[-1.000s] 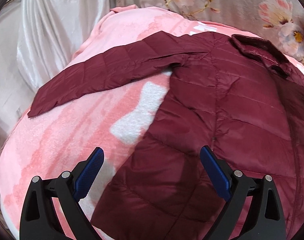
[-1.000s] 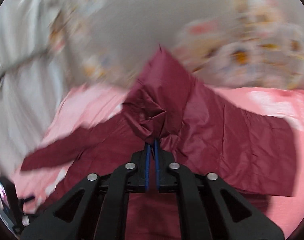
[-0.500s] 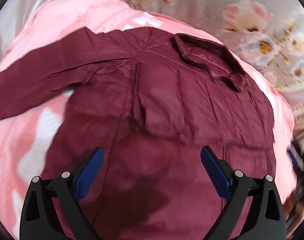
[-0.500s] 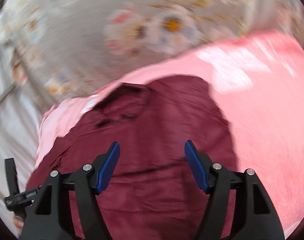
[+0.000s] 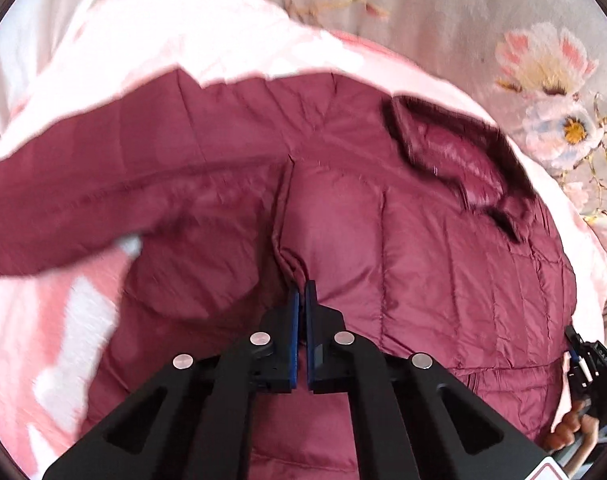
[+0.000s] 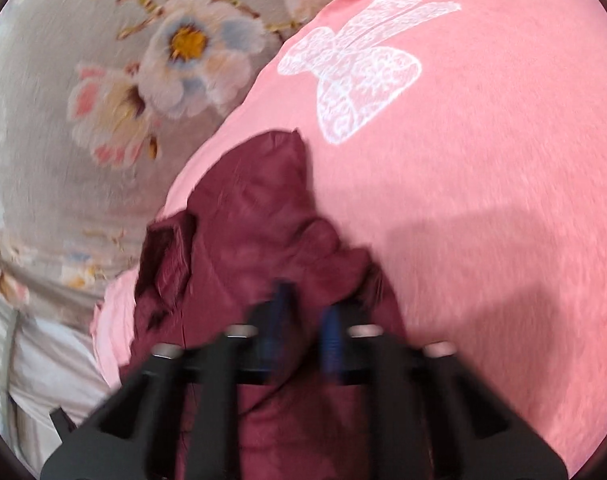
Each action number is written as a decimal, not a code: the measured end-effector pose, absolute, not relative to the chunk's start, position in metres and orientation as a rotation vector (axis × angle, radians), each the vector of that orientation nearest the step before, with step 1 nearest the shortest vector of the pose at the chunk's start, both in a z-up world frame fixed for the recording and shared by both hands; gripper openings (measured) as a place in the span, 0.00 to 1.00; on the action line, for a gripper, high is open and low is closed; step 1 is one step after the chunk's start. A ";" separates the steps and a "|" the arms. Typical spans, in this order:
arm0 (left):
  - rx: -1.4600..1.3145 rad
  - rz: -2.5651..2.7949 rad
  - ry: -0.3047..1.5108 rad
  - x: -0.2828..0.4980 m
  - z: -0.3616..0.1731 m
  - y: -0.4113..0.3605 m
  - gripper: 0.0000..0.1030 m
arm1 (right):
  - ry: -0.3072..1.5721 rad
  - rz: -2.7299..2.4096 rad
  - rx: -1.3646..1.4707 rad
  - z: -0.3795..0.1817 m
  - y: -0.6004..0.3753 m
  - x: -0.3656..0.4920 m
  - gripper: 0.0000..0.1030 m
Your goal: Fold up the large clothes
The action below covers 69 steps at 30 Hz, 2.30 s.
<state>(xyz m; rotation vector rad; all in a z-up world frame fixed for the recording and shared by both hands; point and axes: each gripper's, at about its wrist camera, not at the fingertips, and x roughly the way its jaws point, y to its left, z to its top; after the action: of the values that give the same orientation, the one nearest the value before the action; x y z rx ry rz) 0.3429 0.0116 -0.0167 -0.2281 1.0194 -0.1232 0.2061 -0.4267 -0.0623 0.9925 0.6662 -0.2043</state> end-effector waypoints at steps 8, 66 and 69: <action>-0.158 -0.118 1.009 0.323 -0.029 0.009 0.00 | 0.635 -0.310 0.576 -0.020 -0.382 0.194 0.00; 0.070 -0.141 0.865 0.295 -0.062 -0.092 0.75 | 0.879 -0.096 0.198 -0.064 -0.205 0.243 0.10; -0.074 -0.157 0.862 0.293 -0.052 -0.062 0.75 | 0.876 -0.078 0.239 -0.064 -0.211 0.242 0.10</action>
<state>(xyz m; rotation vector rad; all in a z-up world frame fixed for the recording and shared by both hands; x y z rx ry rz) 0.2934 -0.0622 -0.0524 -0.0737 0.8625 -0.1575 0.2424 -0.2113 -0.0637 0.2392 0.8756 -0.0779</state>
